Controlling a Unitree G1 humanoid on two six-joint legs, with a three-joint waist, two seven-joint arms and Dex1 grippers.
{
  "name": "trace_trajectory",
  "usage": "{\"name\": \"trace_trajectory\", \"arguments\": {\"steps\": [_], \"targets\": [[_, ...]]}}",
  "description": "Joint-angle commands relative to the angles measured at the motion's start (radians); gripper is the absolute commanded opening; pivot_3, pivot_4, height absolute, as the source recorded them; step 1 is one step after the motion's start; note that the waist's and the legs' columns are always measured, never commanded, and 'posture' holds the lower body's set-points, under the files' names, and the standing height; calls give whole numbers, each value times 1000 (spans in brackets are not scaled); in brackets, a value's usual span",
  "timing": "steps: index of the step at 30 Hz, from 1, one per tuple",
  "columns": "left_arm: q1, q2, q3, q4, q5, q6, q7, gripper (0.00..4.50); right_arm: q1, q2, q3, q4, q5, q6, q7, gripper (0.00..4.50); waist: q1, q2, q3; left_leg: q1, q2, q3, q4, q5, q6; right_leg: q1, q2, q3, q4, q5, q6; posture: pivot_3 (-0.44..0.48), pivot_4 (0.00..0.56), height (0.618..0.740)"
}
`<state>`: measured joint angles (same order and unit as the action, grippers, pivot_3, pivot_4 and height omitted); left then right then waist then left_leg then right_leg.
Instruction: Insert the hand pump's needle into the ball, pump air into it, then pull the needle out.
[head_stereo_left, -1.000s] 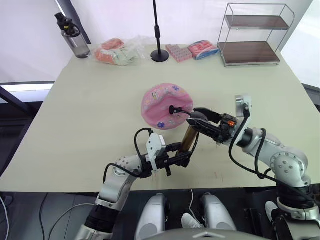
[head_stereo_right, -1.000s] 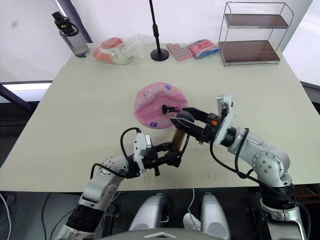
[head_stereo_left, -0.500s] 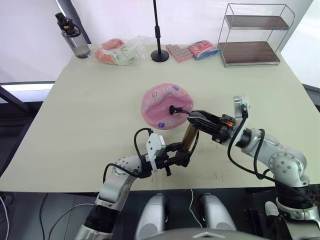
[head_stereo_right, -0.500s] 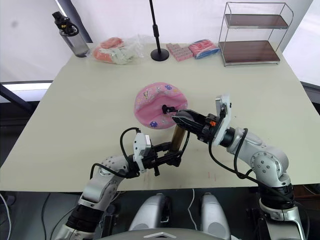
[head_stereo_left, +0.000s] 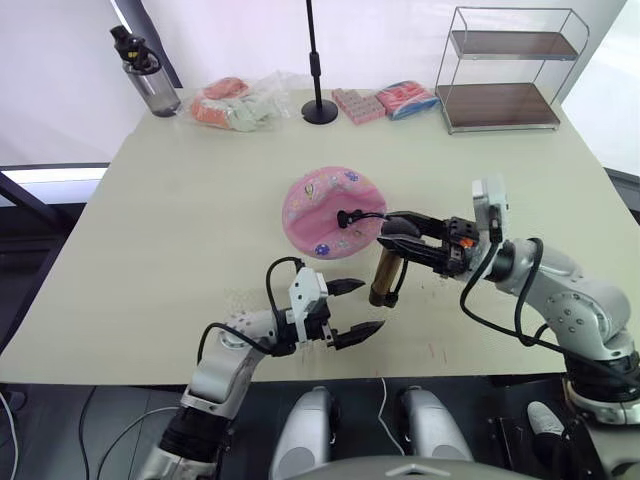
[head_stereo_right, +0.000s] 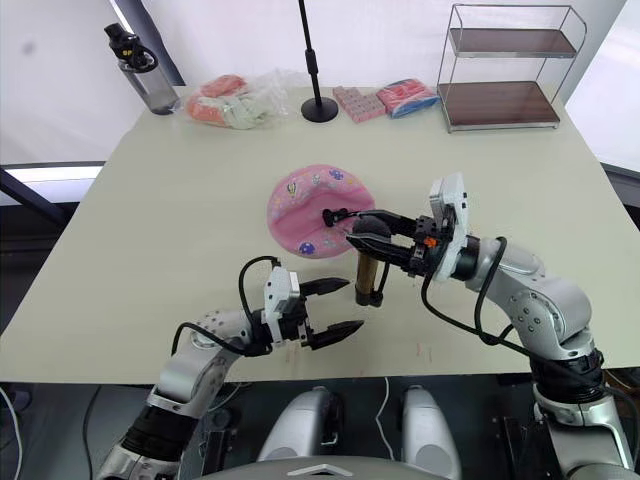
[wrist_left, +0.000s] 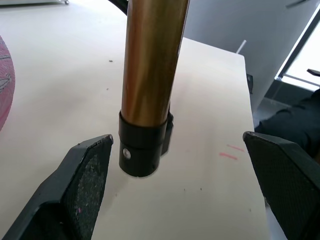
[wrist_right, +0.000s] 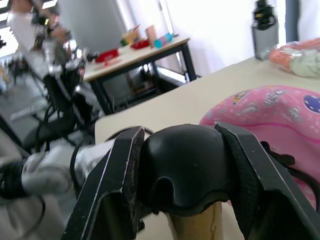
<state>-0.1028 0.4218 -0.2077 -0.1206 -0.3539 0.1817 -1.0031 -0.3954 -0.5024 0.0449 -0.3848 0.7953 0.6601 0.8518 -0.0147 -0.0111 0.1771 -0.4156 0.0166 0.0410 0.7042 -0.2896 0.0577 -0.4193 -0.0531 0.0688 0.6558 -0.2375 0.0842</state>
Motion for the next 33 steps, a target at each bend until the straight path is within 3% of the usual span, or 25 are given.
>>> {"name": "trace_trajectory", "arguments": {"steps": [1,16,33], "targets": [[-18,19,-13,13,20,-29,-31,4472,-19,-18,6,-25,-21,-43,54,1714,0,0,0,0,0,0,0,0,0,0,0,0,0,0,0,0,150,736],[-157,17,-137,187,160,-150,-143,4472,83,-96,35,58,-125,-223,326,1714,4,0,0,0,-2,-2,0,0,0,2,0,-2,-1,0,0,0,150,736],[-245,-123,-205,363,243,-170,-107,4472,117,-97,-57,72,-84,-216,317,1714,4,0,0,0,-3,-4,0,0,0,2,0,-2,-1,0,0,0,150,736]]}}
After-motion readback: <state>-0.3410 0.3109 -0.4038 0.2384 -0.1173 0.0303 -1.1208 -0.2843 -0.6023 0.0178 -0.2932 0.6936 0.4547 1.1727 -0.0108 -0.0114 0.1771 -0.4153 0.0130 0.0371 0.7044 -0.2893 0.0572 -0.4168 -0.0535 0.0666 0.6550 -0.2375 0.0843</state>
